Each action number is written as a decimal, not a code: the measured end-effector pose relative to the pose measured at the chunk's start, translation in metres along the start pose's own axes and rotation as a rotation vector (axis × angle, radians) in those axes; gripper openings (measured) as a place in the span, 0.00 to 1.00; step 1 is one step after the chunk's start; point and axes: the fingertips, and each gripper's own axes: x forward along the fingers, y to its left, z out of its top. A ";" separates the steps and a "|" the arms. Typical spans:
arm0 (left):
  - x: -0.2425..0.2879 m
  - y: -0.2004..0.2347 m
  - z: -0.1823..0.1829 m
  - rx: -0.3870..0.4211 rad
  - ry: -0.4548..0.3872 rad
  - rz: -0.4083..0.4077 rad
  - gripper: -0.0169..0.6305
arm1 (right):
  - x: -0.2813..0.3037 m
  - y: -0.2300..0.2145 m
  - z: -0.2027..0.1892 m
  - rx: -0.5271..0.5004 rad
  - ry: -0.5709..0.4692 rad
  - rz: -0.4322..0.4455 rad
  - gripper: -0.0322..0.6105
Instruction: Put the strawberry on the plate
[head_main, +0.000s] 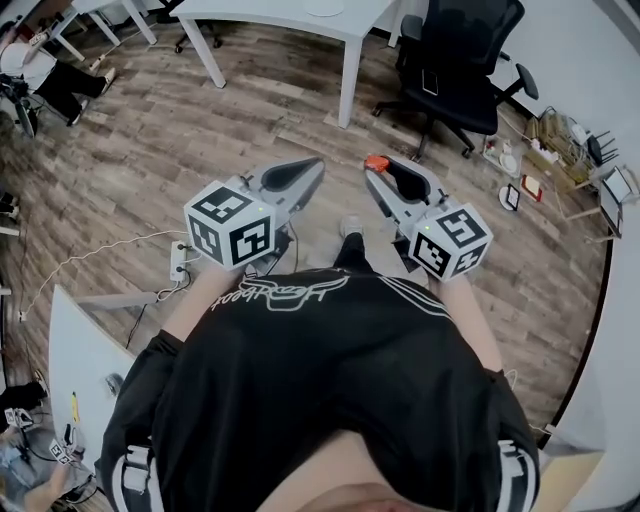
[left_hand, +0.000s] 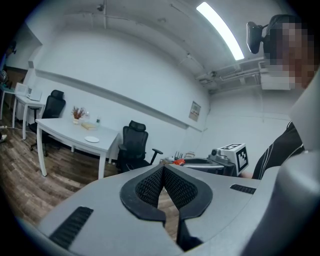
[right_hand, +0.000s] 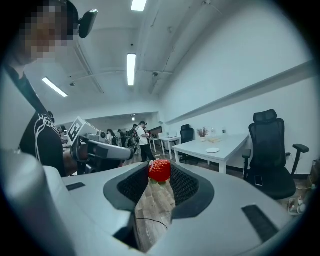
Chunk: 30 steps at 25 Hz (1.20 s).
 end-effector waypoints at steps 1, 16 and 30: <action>0.009 0.007 0.003 -0.005 0.000 0.001 0.04 | 0.005 -0.011 0.001 0.002 0.001 -0.003 0.25; 0.188 0.150 0.053 -0.120 0.064 0.049 0.04 | 0.107 -0.226 0.016 0.119 0.071 0.001 0.25; 0.308 0.238 0.108 -0.137 0.071 0.103 0.04 | 0.177 -0.369 0.051 0.136 0.063 0.041 0.25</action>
